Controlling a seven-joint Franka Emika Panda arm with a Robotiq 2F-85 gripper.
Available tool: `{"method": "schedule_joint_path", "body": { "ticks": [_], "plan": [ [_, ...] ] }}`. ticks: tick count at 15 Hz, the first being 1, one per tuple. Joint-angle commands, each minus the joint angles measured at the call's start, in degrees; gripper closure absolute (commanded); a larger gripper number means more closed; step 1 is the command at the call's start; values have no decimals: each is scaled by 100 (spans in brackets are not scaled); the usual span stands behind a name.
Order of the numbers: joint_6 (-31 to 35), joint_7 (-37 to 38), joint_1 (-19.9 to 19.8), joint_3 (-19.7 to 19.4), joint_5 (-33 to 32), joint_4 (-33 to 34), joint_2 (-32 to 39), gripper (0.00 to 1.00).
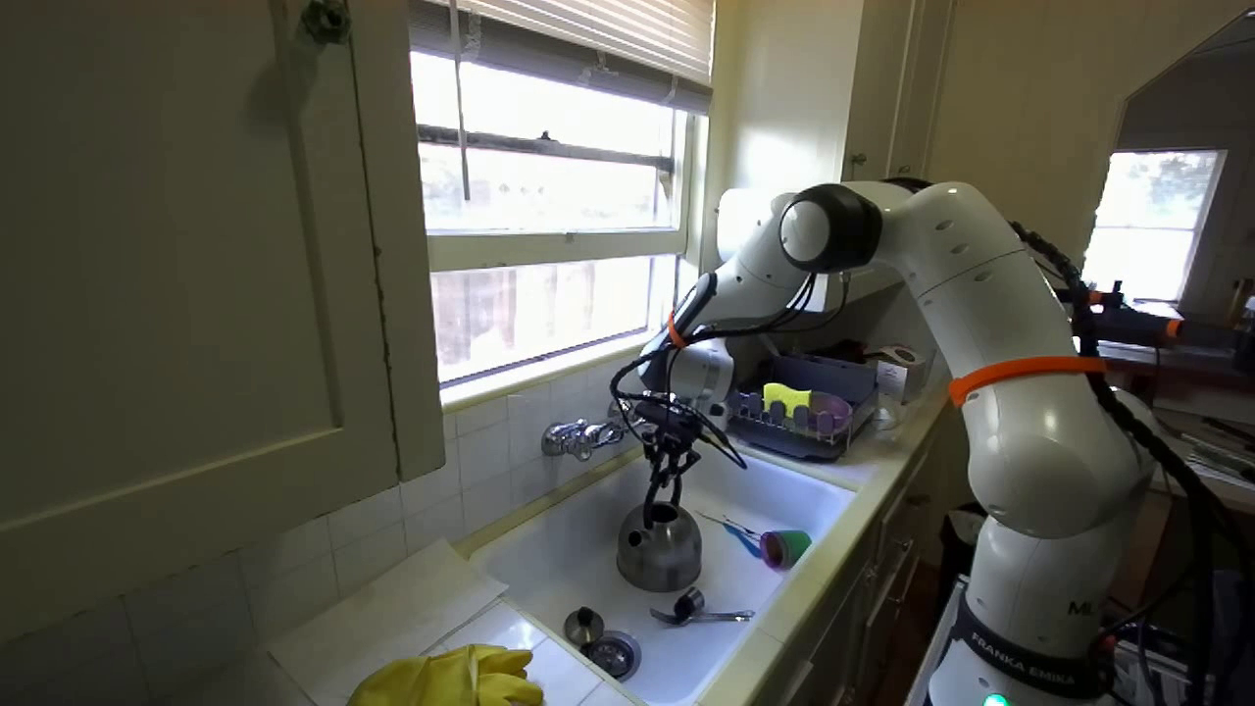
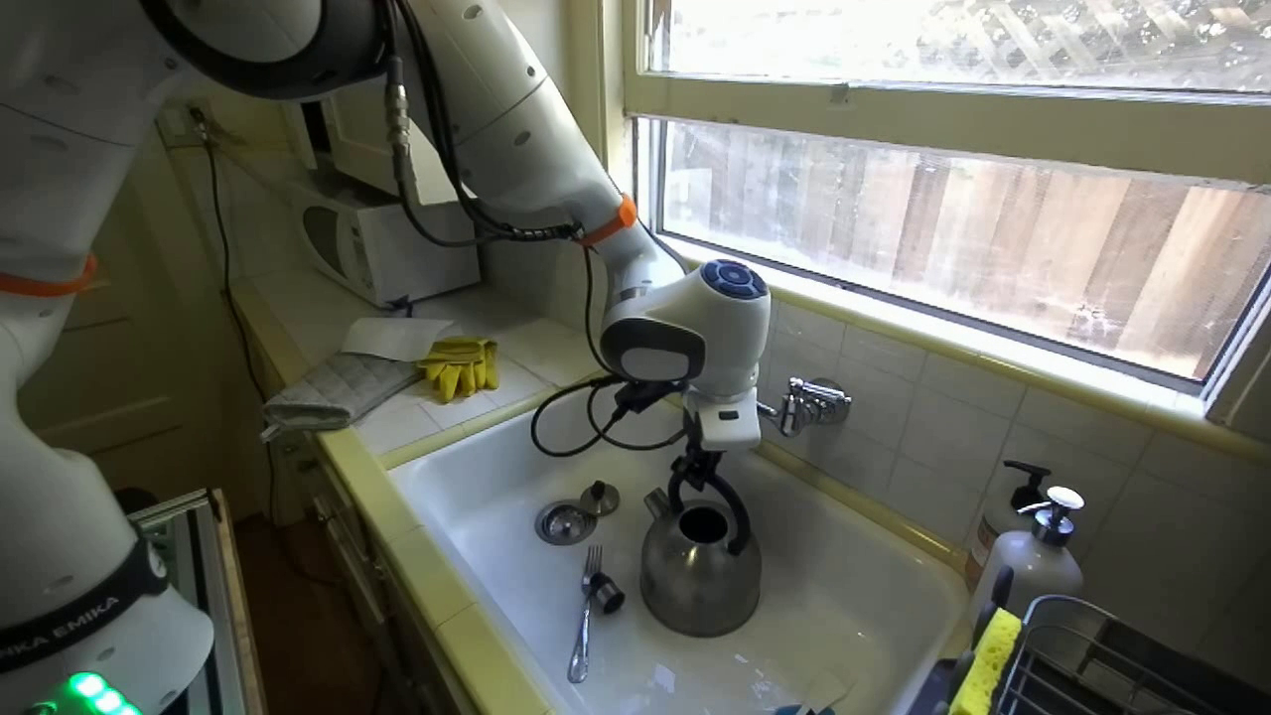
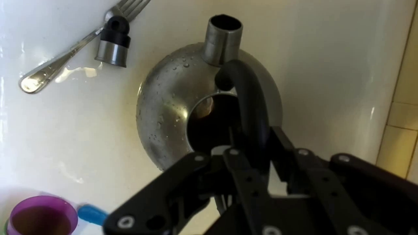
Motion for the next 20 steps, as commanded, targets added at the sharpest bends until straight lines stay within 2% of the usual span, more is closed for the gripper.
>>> {"method": "schedule_joint_path", "body": {
  "ticks": [1, 3, 6, 7, 13, 17, 20],
  "plan": [
    [72, -147, -36, 2, 208, -312, -338, 39],
    [325, -658, -145, 94, 251, -558, -558, 25],
    [61, -1852, -377, 230, 200, -810, -849, 3],
    [-52, -2174, -432, 247, 161, -924, -953, 0],
    [-345, -4158, -662, 415, 122, -1675, -1609, 0],
    [-262, -4923, -398, 557, -23, -2230, -2003, 0],
    [-14, -5238, -61, 700, -241, -2475, -2036, 0]
  ]
}}
